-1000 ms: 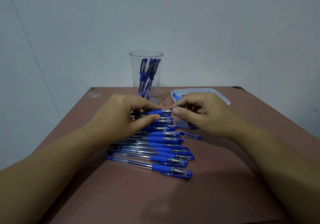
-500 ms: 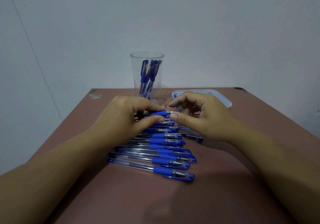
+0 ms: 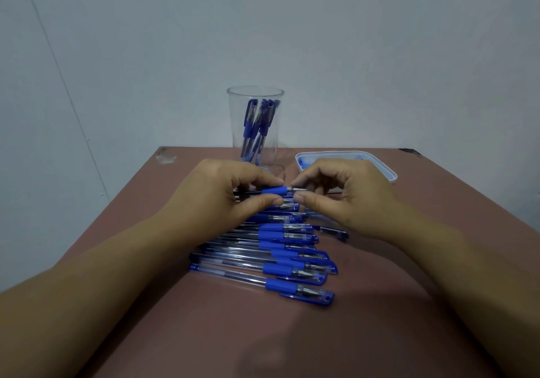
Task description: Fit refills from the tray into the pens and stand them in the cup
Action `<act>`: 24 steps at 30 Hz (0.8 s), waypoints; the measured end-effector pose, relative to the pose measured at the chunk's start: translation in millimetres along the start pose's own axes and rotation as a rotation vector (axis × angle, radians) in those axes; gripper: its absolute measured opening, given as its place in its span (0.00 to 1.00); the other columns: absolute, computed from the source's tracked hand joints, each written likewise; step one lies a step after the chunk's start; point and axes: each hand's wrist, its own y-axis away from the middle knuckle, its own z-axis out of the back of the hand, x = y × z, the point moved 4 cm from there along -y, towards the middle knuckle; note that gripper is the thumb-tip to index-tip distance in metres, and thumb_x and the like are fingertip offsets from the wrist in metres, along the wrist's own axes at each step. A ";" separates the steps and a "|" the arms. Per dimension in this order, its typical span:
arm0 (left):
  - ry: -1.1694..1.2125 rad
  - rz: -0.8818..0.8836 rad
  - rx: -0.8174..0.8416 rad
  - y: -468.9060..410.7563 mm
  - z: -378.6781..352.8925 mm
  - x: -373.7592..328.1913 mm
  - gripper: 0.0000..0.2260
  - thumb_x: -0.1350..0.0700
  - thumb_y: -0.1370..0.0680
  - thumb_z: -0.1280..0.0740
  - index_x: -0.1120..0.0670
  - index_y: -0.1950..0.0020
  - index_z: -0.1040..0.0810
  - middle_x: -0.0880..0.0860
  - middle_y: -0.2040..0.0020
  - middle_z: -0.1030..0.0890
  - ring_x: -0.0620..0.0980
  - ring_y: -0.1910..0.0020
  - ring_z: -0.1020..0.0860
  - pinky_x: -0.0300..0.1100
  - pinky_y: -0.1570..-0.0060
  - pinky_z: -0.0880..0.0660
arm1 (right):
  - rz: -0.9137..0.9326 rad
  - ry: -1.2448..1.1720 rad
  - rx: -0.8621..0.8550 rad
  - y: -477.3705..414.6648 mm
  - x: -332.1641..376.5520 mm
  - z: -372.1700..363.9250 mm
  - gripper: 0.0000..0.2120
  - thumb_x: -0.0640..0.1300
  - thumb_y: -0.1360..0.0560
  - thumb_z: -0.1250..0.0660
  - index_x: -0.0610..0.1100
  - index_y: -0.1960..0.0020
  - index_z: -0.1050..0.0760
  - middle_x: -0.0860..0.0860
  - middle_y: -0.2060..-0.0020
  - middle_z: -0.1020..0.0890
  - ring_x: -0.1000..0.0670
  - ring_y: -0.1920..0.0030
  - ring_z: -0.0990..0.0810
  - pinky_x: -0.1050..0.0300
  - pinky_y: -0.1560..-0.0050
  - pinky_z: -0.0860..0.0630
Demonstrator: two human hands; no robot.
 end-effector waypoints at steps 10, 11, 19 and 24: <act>-0.008 0.003 0.010 -0.3 -0.5 -0.1 0.12 0.43 0.27 0.30 0.45 0.46 0.16 0.30 0.58 0.24 0.33 0.59 0.21 0.27 0.60 0.26 | -0.067 -0.120 0.019 0.3 -0.8 -2.5 0.04 0.49 0.29 0.27 0.56 0.55 0.20 0.53 0.61 0.17 0.53 0.63 0.21 0.60 0.60 0.22; -0.013 0.007 0.009 -0.3 -0.5 0.4 0.12 0.44 0.27 0.30 0.44 0.46 0.16 0.30 0.59 0.23 0.34 0.60 0.21 0.28 0.60 0.26 | -0.077 -0.141 0.015 0.4 -2.1 -2.3 0.06 0.48 0.30 0.26 0.55 0.55 0.20 0.51 0.60 0.17 0.51 0.62 0.21 0.56 0.58 0.20; -0.018 -0.004 0.009 -0.6 -0.1 0.5 0.13 0.43 0.27 0.30 0.45 0.46 0.16 0.30 0.58 0.24 0.33 0.59 0.21 0.28 0.59 0.25 | -0.145 -0.177 0.025 0.2 -0.5 -4.4 0.12 0.57 0.29 0.34 0.51 0.55 0.19 0.51 0.61 0.16 0.49 0.58 0.17 0.53 0.55 0.20; -0.013 -0.012 -0.010 -0.8 1.1 0.4 0.12 0.44 0.27 0.29 0.46 0.46 0.16 0.31 0.58 0.23 0.34 0.60 0.21 0.28 0.61 0.25 | -0.131 -0.249 0.005 0.4 -0.2 -4.9 0.13 0.55 0.33 0.28 0.51 0.51 0.19 0.46 0.57 0.16 0.41 0.54 0.19 0.44 0.50 0.20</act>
